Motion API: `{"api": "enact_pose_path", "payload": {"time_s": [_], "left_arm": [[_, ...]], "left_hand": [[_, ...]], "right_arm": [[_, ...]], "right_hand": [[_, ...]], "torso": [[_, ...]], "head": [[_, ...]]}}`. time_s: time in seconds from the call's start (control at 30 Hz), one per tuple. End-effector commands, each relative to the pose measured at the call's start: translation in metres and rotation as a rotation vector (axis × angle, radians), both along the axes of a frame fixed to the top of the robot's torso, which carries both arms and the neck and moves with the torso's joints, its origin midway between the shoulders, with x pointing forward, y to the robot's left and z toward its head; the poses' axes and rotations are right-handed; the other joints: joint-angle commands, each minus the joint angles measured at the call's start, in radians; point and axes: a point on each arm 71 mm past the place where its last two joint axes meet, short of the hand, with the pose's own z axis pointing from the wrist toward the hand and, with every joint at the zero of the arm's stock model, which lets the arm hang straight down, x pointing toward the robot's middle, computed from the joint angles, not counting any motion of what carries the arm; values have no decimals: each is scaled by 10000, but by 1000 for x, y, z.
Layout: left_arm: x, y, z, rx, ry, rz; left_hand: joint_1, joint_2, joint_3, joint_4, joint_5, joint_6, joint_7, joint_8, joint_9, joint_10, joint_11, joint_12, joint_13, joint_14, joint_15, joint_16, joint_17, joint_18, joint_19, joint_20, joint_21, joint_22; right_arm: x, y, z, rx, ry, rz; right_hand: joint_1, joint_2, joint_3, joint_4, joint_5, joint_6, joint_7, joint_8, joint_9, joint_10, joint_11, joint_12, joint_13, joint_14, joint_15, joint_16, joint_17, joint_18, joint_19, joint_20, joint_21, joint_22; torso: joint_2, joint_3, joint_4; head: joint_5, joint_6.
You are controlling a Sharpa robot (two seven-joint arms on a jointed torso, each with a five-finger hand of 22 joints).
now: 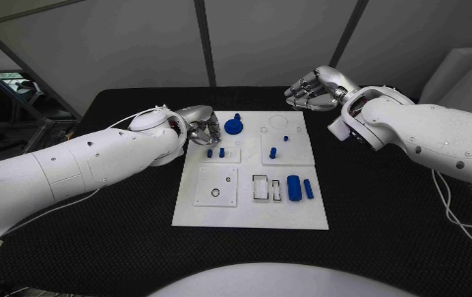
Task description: Assemble the parts on the task board
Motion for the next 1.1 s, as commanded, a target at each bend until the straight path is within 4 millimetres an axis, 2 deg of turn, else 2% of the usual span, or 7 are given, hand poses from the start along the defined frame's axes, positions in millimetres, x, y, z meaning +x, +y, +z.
{"api": "enact_pose_path", "payload": {"time_s": [0.03,1.1], "left_arm": [[0,-2,2,-260,-86,-68],[-1,-8,2,-389,-23,-239]], "left_hand": [[103,29,41,-16,37,64,19,-45,0,80,18,-52,13,30,-28,-50,-15,-146,69,22,64,16],[133,45,60,-86,32,67,12,-66,38,278,-6,-194,56,65,-55,-161,-231,-170,148,-6,185,108]], "right_arm": [[0,1,2,28,-108,36],[0,1,2,32,-111,46]], "right_hand": [[-113,-19,63,18,56,62,6,15,-4,1,28,4,0,29,10,-42,-12,44,-72,17,56,11],[-113,-19,63,18,56,62,6,15,-4,1,28,4,0,29,10,-42,-12,44,-72,17,56,11]], "torso": [[-2,0,4],[-4,1,-1]], "head": [[0,5],[-15,12]]}}
